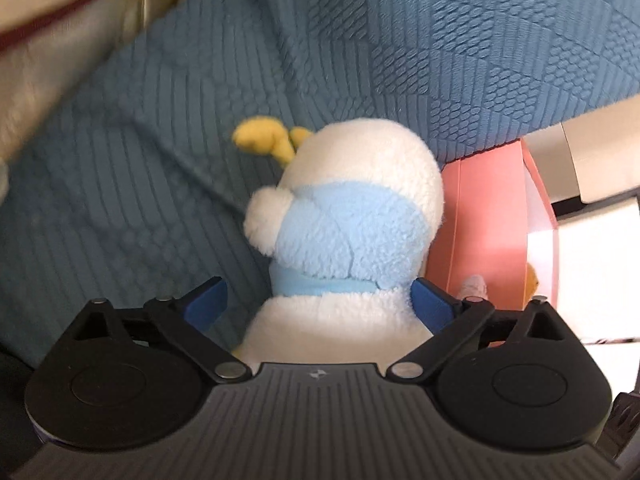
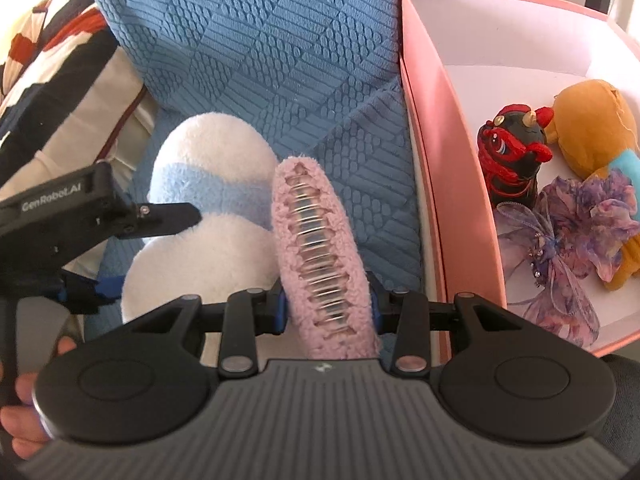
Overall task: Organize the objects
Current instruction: 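Lift the pink clip with the right tool while the left tool lifts the plush bird, then carry the clip over the pink box with the right tool while the left tool carries the bird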
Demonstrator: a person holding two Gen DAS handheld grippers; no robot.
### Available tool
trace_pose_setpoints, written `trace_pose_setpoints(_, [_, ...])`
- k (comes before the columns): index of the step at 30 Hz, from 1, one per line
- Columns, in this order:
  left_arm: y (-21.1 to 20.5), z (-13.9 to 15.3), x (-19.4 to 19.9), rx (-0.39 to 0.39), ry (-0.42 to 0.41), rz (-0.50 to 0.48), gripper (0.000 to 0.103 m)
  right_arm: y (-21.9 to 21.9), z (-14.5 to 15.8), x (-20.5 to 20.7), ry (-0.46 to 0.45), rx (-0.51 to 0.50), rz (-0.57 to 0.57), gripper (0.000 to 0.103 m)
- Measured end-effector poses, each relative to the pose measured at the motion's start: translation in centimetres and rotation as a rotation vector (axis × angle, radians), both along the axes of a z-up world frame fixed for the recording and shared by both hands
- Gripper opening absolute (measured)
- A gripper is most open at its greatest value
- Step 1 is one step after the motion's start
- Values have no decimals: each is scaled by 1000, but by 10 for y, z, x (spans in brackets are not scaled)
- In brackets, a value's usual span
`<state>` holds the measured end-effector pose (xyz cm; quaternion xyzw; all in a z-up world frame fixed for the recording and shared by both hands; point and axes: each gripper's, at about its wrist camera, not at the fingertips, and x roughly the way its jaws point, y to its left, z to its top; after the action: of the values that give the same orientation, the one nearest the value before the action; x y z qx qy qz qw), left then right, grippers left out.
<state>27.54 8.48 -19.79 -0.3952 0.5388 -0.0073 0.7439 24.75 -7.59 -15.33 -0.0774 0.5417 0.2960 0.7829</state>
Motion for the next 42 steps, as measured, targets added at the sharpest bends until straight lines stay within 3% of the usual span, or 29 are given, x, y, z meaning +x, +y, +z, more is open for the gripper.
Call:
trace_pose_setpoints(5, [-14, -15, 5, -88, 32, -27, 101, 4, -2, 2, -7, -12, 33, 40])
trace_pose_setpoints(13, [-35, -12, 5, -12, 8, -49, 101, 4, -4, 7, -26, -21, 35, 40])
trace_pose_setpoints(21, [-36, 3, -10, 13, -4, -19, 90, -4, 4, 7, -31, 3, 42, 40])
trace_pose_setpoints(31, [-38, 53, -39, 71, -27, -19, 89, -32, 41, 3, -47, 68, 37, 40])
trace_pose_setpoints(42, [-59, 153, -47, 171, -108, -60, 89, -60, 111, 7, -92, 173, 43, 40])
